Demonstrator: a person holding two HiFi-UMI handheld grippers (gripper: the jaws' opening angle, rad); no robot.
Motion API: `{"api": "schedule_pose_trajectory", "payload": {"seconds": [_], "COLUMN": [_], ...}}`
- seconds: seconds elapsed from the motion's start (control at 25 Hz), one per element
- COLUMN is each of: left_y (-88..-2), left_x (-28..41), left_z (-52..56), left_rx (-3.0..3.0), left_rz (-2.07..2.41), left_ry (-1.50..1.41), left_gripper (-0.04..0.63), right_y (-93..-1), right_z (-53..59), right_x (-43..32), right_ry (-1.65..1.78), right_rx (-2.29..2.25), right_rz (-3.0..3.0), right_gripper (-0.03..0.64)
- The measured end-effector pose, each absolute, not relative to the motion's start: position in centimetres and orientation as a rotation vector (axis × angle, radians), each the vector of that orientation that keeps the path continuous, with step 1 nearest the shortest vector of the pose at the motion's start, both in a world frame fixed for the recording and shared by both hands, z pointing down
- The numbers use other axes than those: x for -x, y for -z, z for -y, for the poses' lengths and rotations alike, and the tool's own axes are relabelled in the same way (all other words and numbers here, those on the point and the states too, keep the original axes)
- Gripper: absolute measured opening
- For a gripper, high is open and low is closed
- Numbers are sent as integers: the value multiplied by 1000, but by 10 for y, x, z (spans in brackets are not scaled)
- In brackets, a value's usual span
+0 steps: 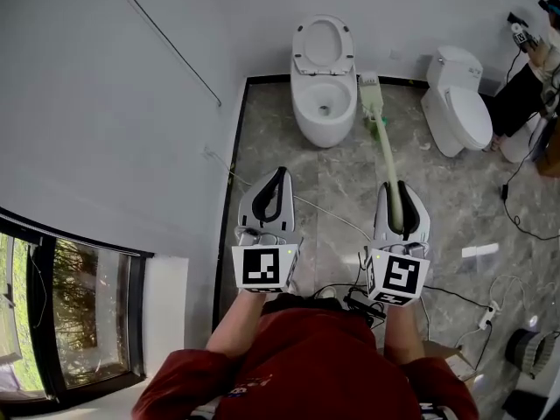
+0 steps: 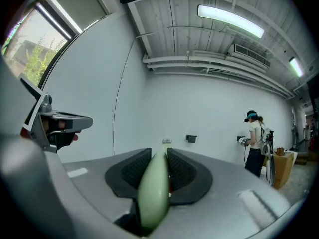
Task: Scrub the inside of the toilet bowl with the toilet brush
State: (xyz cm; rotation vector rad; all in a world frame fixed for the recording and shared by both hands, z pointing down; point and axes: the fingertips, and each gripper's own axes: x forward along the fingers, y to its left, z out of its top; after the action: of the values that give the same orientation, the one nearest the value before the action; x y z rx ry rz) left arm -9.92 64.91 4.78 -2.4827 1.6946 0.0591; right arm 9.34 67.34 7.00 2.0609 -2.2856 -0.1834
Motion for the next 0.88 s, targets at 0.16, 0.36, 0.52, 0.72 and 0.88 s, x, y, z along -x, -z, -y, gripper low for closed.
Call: {"api": "schedule_pose_trajectory", "payload": {"seconds": [0.16, 0.36, 0.52, 0.72, 0.88], "left_y": [-65, -68, -65, -69, -77], "left_x": [83, 67, 62, 64, 75], "left_z": [-657, -656, -644, -614, -578], "left_rx": [2498, 2505, 2507, 2540, 2532], "left_rz": [-1714, -1691, -1686, -1703, -1710], "left_ry": [-11, 14, 14, -8, -41], "left_gripper": [5, 5, 5, 5, 5], "right_y": [-89, -105, -106, -106, -109], "right_z": [-680, -680, -668, -640, -604], "right_x": [-104, -113, -120, -117, -107], "right_ry": [140, 85, 75, 98, 118], "right_rx": [-2033, -2014, -2014, -2005, -1985], "right_rz": [2290, 2291, 2286, 2270, 2257], "right_gripper": [114, 114, 114, 114, 114]}}
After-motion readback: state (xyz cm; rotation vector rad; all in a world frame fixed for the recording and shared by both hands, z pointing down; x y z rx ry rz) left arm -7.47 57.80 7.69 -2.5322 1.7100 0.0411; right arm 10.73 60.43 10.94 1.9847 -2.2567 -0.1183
